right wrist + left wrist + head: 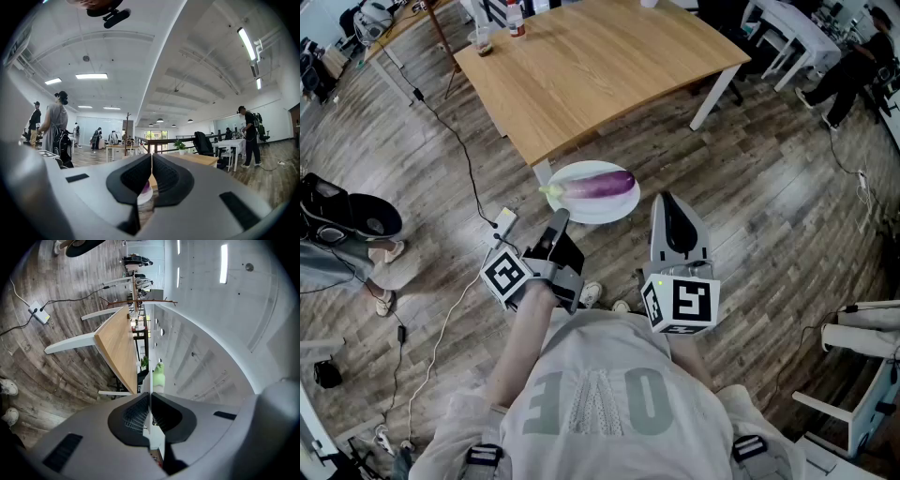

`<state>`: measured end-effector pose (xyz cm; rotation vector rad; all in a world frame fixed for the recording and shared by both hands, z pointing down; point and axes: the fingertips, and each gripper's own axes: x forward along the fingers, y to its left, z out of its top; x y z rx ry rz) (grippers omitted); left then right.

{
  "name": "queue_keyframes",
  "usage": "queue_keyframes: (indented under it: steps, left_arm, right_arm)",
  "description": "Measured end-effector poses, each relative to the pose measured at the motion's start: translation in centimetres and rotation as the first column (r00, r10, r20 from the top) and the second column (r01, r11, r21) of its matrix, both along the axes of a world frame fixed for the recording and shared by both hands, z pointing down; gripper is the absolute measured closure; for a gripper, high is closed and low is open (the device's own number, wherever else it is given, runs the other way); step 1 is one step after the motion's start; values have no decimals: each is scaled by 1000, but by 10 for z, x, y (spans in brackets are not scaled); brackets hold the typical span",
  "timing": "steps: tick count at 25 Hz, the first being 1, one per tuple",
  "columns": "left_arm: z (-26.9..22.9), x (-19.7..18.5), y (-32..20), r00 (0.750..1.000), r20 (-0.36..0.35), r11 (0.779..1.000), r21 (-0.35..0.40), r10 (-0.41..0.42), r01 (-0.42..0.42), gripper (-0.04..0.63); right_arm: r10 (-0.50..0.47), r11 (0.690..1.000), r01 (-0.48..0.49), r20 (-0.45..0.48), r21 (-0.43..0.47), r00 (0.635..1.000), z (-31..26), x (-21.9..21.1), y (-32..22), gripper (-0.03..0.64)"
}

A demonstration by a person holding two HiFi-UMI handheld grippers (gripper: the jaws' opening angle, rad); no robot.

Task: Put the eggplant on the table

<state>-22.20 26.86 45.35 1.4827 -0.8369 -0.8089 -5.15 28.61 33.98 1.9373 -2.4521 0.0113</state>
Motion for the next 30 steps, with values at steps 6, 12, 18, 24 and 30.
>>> queue_keyframes:
  steps: [6, 12, 18, 24, 30]
  left_arm:
    - [-2, 2, -3, 1000, -10, 1000, 11, -18, 18, 575]
    - [-6, 2, 0, 999, -18, 999, 24, -32, 33, 575]
    - [-13, 17, 2, 999, -22, 999, 41, -36, 36, 575]
    - [-13, 45, 8, 998, -35, 997, 60, -53, 55, 575]
    - [-6, 60, 10, 994, -49, 993, 65, -98, 101, 575]
  right_arm:
    - [-16, 1000, 16, -6, 6, 1000, 0, 3, -4, 595]
    - [-37, 999, 36, 22, 30, 999, -4, 5, 1, 595]
    - [-28, 999, 27, 25, 31, 999, -5, 24, 6, 595]
    - [-38, 999, 38, 16, 35, 999, -1, 56, 18, 595]
    - [-86, 995, 87, -21, 55, 996, 4, 69, 17, 594]
